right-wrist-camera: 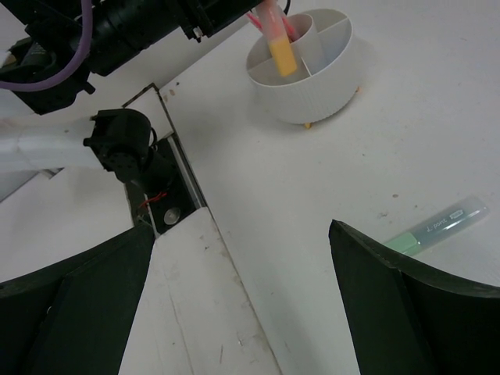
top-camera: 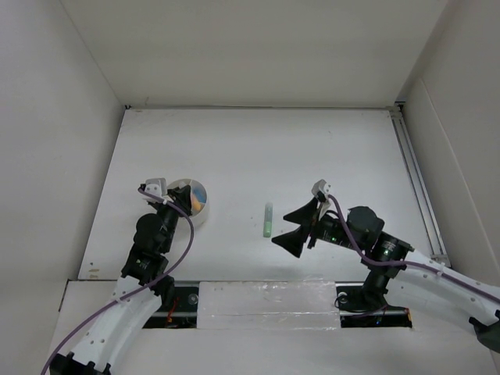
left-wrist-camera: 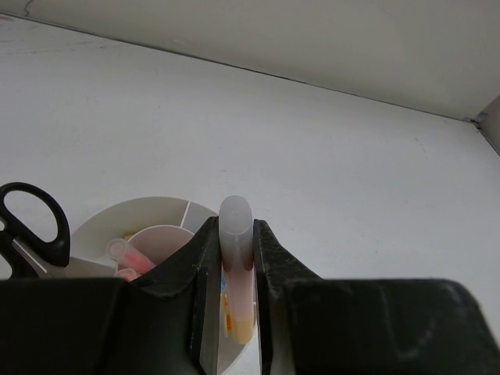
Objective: Sort the stationery into containers
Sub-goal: Place the pen in the storage box.
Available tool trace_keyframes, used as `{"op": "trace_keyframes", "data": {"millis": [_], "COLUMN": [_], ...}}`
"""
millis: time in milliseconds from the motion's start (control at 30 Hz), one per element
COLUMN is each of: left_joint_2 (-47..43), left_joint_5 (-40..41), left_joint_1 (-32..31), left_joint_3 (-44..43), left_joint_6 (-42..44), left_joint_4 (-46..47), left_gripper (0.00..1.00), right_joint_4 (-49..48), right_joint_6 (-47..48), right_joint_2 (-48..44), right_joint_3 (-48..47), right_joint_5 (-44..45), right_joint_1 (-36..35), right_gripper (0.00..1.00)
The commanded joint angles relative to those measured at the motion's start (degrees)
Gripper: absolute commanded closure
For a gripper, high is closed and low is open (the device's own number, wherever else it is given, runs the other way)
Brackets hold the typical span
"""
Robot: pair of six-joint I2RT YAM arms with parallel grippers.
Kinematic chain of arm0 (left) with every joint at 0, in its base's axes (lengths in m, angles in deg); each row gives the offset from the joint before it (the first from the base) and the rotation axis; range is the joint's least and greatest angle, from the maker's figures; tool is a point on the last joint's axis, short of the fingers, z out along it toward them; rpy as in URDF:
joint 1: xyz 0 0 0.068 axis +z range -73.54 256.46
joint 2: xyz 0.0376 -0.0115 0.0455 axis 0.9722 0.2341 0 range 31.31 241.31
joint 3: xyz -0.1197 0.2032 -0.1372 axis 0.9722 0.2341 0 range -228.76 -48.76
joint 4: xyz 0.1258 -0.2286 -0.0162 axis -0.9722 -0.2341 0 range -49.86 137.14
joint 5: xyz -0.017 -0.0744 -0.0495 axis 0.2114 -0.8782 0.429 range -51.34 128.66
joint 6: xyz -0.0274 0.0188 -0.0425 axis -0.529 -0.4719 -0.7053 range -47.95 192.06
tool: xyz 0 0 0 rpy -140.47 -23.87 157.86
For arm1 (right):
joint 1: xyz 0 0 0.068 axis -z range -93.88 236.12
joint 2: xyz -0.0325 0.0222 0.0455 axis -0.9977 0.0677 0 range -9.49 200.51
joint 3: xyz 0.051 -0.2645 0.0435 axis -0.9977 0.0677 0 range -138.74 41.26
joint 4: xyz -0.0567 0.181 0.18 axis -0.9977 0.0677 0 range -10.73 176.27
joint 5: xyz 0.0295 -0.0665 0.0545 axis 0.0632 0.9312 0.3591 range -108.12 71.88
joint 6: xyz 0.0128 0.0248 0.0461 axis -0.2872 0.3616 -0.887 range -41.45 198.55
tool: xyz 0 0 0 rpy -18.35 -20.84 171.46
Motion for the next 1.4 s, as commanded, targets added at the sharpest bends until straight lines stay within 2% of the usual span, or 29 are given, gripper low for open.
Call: {"op": "trace_keyframes", "data": {"millis": [0,300,600,1233,1367], "left_joint_2": [0.53,0.00,3.34,5.27,5.27], "left_joint_5": [0.33,0.33,-0.90,-1.08,-0.46], "left_joint_1": [-0.15,-0.15,-0.15,-0.15,-0.15], "left_joint_3": [-0.04,1.54,1.54,0.40,-0.22], "left_joint_6": [0.75,1.27,1.27,0.75,0.22], "left_joint_4": [3.74,5.41,5.95,3.32,2.70], "left_gripper": [1.00,1.00,1.00,1.00,0.96], "right_joint_4": [-1.91,-1.38,-0.32,0.73,0.73], "right_joint_6": [0.31,0.31,0.31,0.84,1.37], "right_joint_2": [-0.97,-2.63,-4.40,-5.45,-5.45], "right_joint_3": [0.45,0.45,0.98,0.98,0.98], "right_joint_5": [-1.05,-1.57,-1.57,-1.05,-0.52], "right_joint_1": [-0.59,-0.59,-0.59,-0.59,-0.59], "right_gripper": [0.00,0.00,0.00,0.00,0.00]}}
